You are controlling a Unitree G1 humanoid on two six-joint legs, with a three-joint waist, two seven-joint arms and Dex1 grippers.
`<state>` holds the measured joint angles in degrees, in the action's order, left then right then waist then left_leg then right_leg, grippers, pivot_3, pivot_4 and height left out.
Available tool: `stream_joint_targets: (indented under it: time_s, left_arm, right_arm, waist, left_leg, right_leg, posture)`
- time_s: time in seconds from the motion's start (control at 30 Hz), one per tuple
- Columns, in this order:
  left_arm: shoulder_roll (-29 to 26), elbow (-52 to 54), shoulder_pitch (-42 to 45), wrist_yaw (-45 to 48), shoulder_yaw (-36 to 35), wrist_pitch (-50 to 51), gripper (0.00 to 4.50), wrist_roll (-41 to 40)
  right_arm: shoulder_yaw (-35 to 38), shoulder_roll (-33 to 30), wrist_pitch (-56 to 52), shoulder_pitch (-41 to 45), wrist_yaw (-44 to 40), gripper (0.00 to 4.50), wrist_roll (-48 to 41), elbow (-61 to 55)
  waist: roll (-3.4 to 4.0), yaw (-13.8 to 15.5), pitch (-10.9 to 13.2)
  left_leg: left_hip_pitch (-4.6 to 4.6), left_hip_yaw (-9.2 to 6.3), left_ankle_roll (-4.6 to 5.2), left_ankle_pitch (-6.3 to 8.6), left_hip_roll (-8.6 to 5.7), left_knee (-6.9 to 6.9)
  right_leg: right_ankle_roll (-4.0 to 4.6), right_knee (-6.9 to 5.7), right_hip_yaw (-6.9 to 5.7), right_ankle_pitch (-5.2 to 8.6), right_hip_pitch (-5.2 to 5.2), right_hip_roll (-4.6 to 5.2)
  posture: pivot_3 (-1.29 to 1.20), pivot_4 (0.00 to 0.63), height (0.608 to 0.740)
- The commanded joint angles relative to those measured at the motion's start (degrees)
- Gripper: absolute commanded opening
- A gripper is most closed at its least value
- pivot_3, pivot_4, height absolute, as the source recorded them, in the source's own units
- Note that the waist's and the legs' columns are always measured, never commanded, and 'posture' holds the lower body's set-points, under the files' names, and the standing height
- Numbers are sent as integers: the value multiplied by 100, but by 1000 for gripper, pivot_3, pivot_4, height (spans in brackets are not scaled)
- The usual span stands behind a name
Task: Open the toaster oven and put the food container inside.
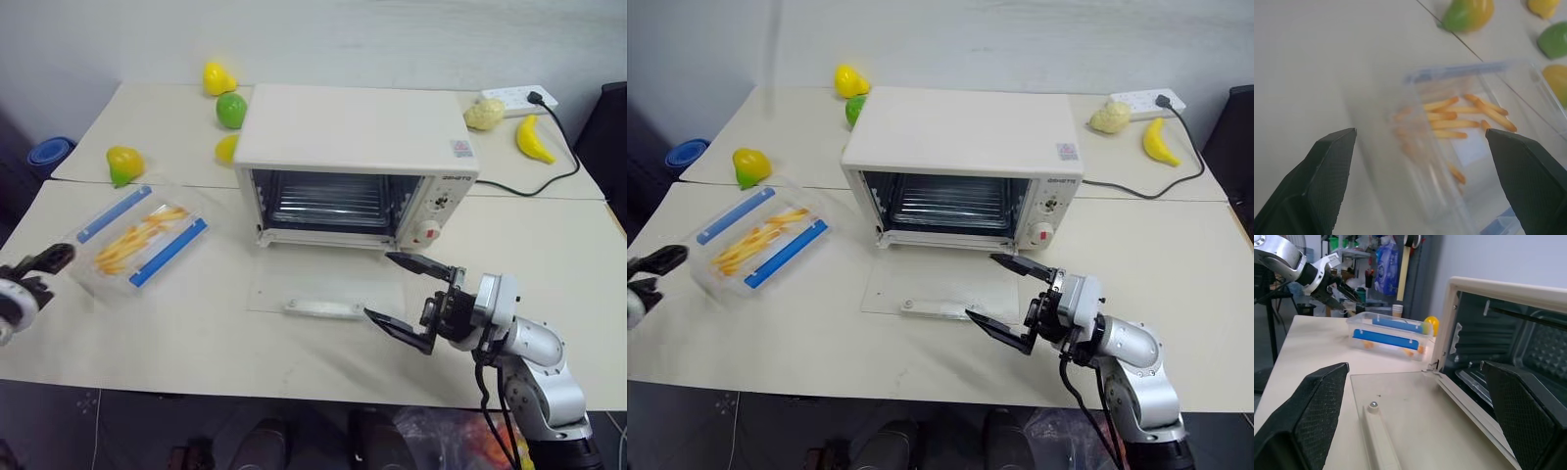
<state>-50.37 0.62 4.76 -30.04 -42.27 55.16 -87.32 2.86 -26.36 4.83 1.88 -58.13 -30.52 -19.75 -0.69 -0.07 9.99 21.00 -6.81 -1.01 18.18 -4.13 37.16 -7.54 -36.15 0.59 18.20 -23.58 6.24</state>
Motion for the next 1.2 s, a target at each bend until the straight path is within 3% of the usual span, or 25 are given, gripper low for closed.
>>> stream_joint_targets:
  time_s: [0.03,0.07,0.17,0.37,0.53,0.6,0.8,0.9,1.07,1.2]
  left_arm:
    - [-215,-726,645,108,523,287,4477,413]
    - [-201,-906,813,87,618,370,4477,497]
    - [-182,-1269,1128,30,706,563,3913,737]
    - [-149,-1590,1452,363,659,673,2101,1255]
    - [-614,-1153,1427,1942,684,158,548,2049]
    - [-905,-956,1208,2587,744,307,166,2267]
    - [-1466,-425,675,4018,594,1286,102,2107]
    - [-1522,113,720,4352,576,1946,102,1653]
    - [-957,1210,1433,3852,1511,2572,102,1011]
    - [52,1418,2331,2889,2396,2711,102,991]
  right_arm:
    - [39,-16,3,55,131,4500,-7,-159]
    - [28,-19,-11,56,155,4500,-10,-167]
    - [14,-12,-18,51,236,4500,7,-180]
    - [14,4,115,-62,380,4500,146,-175]
    - [49,-22,258,-181,302,4500,197,-78]
    - [73,-56,326,-233,231,4500,190,-19]
    - [176,-157,455,-311,70,4500,146,182]
    - [363,-314,572,-433,-57,4500,150,372]
    - [740,-509,744,-676,-138,4500,130,650]
    - [804,-476,748,-829,-69,4500,124,578]
  waist:
    - [0,-16,0]
    - [0,-17,0]
    - [0,-31,0]
    - [-2,-1,-1]
    - [-7,-10,0]
    - [-8,-30,0]
    - [8,-18,4]
    - [5,-5,5]
    - [6,86,4]
    - [8,86,4]
  left_leg:
    - [-1,1,0,0,0,-1]
    - [-1,2,0,0,1,0]
    - [0,9,-1,0,2,-2]
    - [6,9,-2,0,-1,5]
    - [8,8,-2,-1,-1,6]
    - [11,9,-3,-1,3,2]
    - [7,14,-2,0,2,-3]
    - [9,11,-2,1,4,0]
    - [9,-6,2,0,-7,8]
    - [6,-3,-2,-3,-4,11]
  right_leg:
    - [0,-1,1,0,0,-2]
    - [1,-2,2,0,-3,-4]
    - [1,-6,11,1,-10,-11]
    - [2,-14,9,1,-15,-6]
    - [3,-17,7,2,-15,-5]
    - [3,-14,9,2,-18,-2]
    - [6,-11,14,3,-17,9]
    - [7,-11,12,4,-16,10]
    - [4,0,10,2,4,23]
    - [3,-16,-1,2,-1,19]
  posture:
    - [0,150,740]
    - [0,150,740]
    - [0,150,740]
    - [0,150,740]
    - [0,150,740]
    - [0,150,740]
    - [0,150,740]
    - [0,150,740]
    - [0,150,740]
    - [0,150,740]
